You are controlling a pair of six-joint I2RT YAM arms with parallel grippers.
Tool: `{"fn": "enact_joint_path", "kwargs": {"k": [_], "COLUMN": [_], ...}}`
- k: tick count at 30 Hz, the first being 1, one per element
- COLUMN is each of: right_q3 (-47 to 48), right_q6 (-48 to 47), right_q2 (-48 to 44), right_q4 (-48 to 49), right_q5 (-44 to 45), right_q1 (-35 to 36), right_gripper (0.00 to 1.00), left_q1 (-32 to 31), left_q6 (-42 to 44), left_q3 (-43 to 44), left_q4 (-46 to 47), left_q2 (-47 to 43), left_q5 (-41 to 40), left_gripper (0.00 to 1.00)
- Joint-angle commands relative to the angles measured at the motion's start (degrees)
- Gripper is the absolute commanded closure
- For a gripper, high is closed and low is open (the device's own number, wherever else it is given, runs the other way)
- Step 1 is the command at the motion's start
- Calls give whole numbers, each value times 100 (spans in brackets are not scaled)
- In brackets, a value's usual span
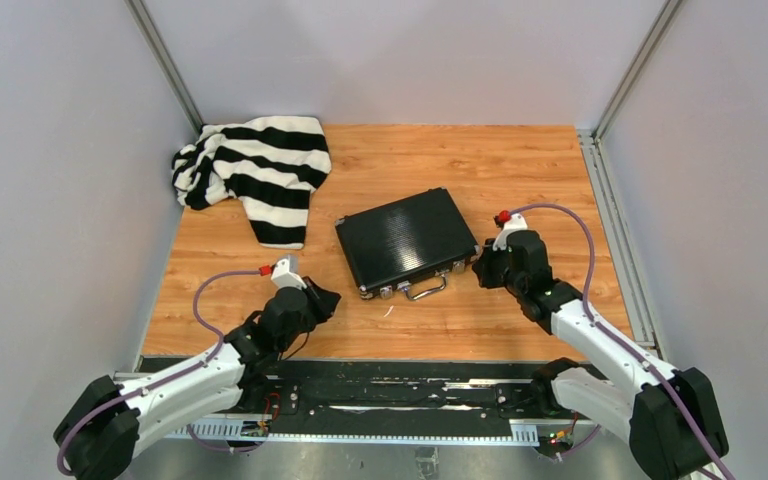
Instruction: Pack up texas hold em set
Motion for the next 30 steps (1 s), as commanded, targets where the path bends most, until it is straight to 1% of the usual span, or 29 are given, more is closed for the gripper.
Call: {"fn": "enact_joint_path", "kwargs": {"k": [1,2,5,6,7,8,10,13,19,30], "right_q3": [-227,-244,-255,-252,-255,-258,-272,-307,-356,-388], "right_q6": [119,117,66,40,6,-34,-77,-109,-80,-49], "right_q2": [8,-36,-182,-243,-295,-350,-441,-496,-449,-398], "right_q4": [56,53,-68,-137,-183,-226,-288,-328,-333,-384], "right_q5": [-221,-220,-162,-124,-76,-35,68,164,242,313], "right_q1": [-31,-33,-31,-33,-33,-33,-35,-42,-47,-68], "right_gripper": [98,92,64,58,51,48,43,41,42,44], "left_q1": [-116,-117,-117,-117,-117,-117,-117,-117,-117,-117], "left_q6": [131,282,499,575,665,737,783,915,1056,1158], "left_q3": [58,118,371,450,529,608,702,763,802,864], "left_q4": [85,66,-260,-344,-432,-529,-680,-789,-997,-1013], "left_q2": [66,128,187,183,161,136,63,-59,-301,-282], "left_q5": [80,90,-40,-63,-69,-78,-117,-113,-317,-383], "left_gripper": [76,64,28,16,8,0,2,2,2,2]}}
